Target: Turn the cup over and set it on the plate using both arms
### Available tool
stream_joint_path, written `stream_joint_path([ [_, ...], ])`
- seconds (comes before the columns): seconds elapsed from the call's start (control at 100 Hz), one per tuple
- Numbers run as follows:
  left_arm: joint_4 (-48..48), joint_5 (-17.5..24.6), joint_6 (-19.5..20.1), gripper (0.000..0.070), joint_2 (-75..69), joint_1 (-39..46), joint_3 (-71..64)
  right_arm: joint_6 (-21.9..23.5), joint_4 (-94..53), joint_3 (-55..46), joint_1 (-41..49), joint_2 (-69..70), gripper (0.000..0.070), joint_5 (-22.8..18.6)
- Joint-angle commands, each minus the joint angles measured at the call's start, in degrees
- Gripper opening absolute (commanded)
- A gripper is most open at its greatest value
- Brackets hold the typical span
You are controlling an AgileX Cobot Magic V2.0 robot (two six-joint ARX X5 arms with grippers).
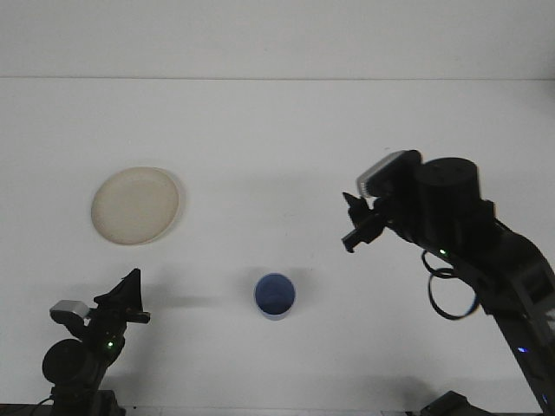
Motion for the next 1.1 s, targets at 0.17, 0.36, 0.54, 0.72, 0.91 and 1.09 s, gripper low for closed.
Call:
stream_joint_path([
  [0.17, -9.3, 4.8, 2.8, 0.0015, 8.8, 0.0, 12.3, 2.2, 17.8, -27.4, -10.9, -17.2, 0.0305, -1.6],
  [0.36, -16.9, 9.0, 11.6, 0.0015, 25.3, -1.1, 25.2, 2.7, 28.4, -45.1, -16.3, -26.8, 0.0305, -3.3],
  [0.54, -27.5, 12.1, 20.3, 0.0015, 43.2, -5.6, 40.0, 2.7, 34.1, -55.4, -18.7, -30.9, 0.0305, -3.3],
  [0.72, -37.8, 12.2, 26.7, 0.0308, 57.3, -12.9, 52.9, 3.5, 34.4, -58.4, -19.2, -30.9, 0.0305, -3.3],
  [0.91, -42.3, 12.2, 29.6, 0.0637, 67.1, -19.3, 62.6, 3.5, 35.7, -58.4, -19.2, -30.9, 0.0305, -3.3],
  [1.09, -47.7, 9.9, 31.2, 0.0636, 74.9, -25.1, 70.5, 3.5, 35.7, -58.4, -19.2, -30.9, 0.0305, -3.3],
])
